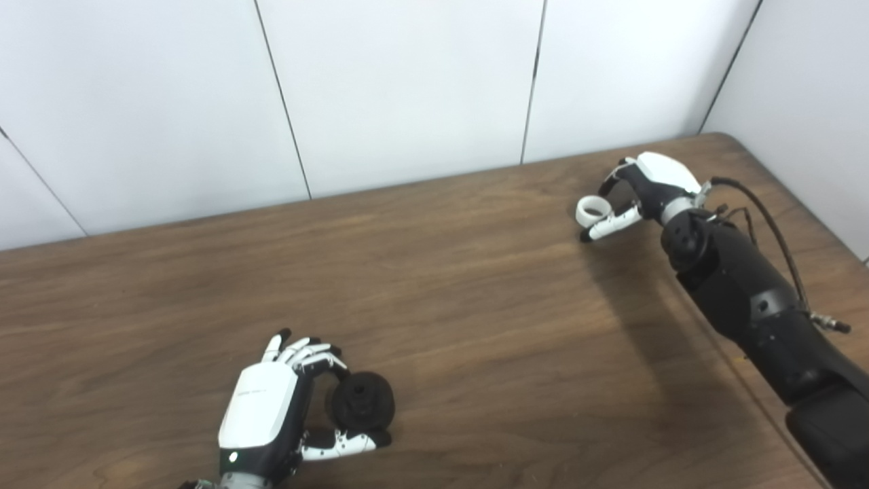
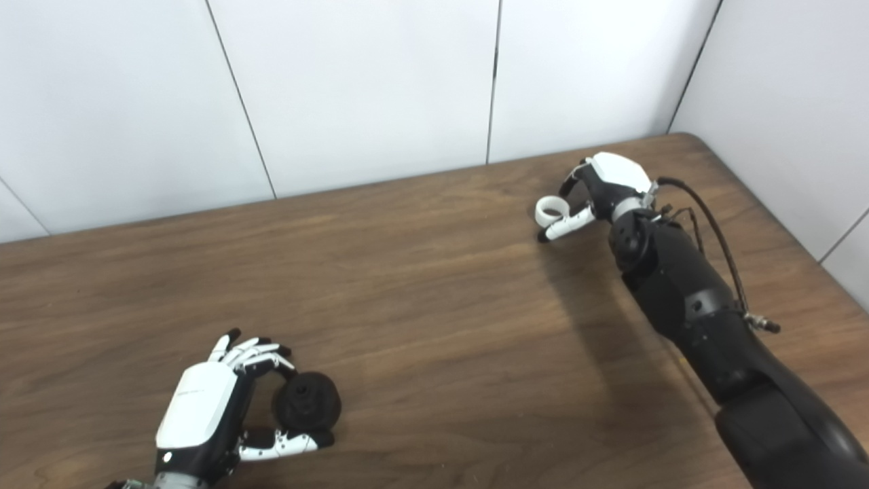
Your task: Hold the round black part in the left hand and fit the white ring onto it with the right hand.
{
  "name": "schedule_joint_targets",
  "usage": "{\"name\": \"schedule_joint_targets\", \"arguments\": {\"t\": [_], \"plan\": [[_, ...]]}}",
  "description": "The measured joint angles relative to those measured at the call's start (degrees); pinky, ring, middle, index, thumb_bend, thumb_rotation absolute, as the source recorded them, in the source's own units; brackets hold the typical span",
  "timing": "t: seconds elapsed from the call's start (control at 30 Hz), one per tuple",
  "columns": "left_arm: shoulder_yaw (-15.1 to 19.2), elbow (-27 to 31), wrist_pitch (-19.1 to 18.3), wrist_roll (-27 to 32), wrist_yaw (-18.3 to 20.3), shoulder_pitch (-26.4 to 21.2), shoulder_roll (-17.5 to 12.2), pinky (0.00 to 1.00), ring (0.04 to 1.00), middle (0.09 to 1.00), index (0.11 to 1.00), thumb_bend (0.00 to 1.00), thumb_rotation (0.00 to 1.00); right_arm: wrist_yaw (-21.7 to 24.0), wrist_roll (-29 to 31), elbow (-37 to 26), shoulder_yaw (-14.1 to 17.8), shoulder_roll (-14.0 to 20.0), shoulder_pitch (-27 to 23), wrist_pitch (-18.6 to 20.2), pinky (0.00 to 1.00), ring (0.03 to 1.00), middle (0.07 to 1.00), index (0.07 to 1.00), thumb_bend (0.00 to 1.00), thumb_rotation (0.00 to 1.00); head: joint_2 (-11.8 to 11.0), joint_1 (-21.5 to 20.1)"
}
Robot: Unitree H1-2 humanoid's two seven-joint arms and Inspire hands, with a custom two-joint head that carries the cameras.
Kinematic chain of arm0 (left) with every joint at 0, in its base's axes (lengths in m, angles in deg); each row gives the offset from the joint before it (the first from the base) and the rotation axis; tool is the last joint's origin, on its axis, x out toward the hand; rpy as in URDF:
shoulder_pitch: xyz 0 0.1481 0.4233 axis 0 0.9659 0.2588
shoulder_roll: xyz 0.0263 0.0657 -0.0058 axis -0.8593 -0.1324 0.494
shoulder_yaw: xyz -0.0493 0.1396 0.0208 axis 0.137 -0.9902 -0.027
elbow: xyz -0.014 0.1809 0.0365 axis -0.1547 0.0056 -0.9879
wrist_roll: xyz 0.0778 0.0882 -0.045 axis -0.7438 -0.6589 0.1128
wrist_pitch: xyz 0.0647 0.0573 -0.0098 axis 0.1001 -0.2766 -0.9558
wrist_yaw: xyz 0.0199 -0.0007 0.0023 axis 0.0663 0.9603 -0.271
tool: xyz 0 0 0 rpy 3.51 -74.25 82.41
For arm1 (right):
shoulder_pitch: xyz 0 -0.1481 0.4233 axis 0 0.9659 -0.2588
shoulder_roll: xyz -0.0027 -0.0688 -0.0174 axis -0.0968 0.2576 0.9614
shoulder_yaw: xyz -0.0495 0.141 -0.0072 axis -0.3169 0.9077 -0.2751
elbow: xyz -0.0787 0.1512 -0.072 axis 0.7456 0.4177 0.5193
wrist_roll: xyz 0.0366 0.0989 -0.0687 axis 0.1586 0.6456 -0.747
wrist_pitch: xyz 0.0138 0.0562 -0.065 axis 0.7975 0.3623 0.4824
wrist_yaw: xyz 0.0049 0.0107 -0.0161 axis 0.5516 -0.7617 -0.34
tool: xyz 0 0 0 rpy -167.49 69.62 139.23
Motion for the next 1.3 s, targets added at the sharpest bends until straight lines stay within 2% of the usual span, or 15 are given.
{"name": "schedule_joint_targets", "arguments": {"t": [0.07, 0.23, 0.5, 0.73, 1.3], "plan": [[-0.01, 0.00, -0.02, -0.02, 0.00, 0.01, 0.00, 0.99, 0.855, 0.759, 0.482, 0.52, 0.05, 0.05, 0.64, 0.01, 0.23, -0.02, -0.03, 0.00, 1.00, 1.000, 0.940, 0.656, 0.78, 0.31, 0.00, 0.00], [-0.04, 0.24, -0.57, -0.07, 0.26, 0.06, 0.00, 0.99, 0.856, 0.758, 0.482, 0.52, 0.05, 1.51, 2.27, 0.01, 0.93, -0.10, -0.18, 0.47, 1.00, 1.000, 0.944, 0.659, 0.78, 0.35, 0.00, 0.00], [-0.06, 0.26, -0.64, -0.06, 0.24, 0.08, 0.00, 0.99, 0.852, 0.757, 0.482, 0.52, 0.05, 6.23, 2.38, -0.24, 0.34, 0.37, -1.97, 3.49, 1.00, 1.000, 0.939, 0.678, 0.79, 0.37, 0.26, 0.26], [-0.05, 0.29, -0.67, -0.06, 0.24, 0.11, 0.00, 0.99, 0.852, 0.756, 0.482, 0.52, 0.05, 8.38, 2.04, -0.71, 0.01, 1.10, -2.22, 4.50, 1.00, 1.000, 0.936, 0.683, 0.79, 0.36, 0.53, 0.44], [-0.04, 0.28, -0.35, -0.06, 0.10, 0.10, -0.02, 0.99, 0.851, 0.755, 0.482, 0.52, 0.05, 8.70, 1.64, -0.86, -0.26, 1.17, -2.40, 4.45, 1.00, 1.000, 0.932, 0.682, 0.80, 0.35, 0.62, 0.70]]}}
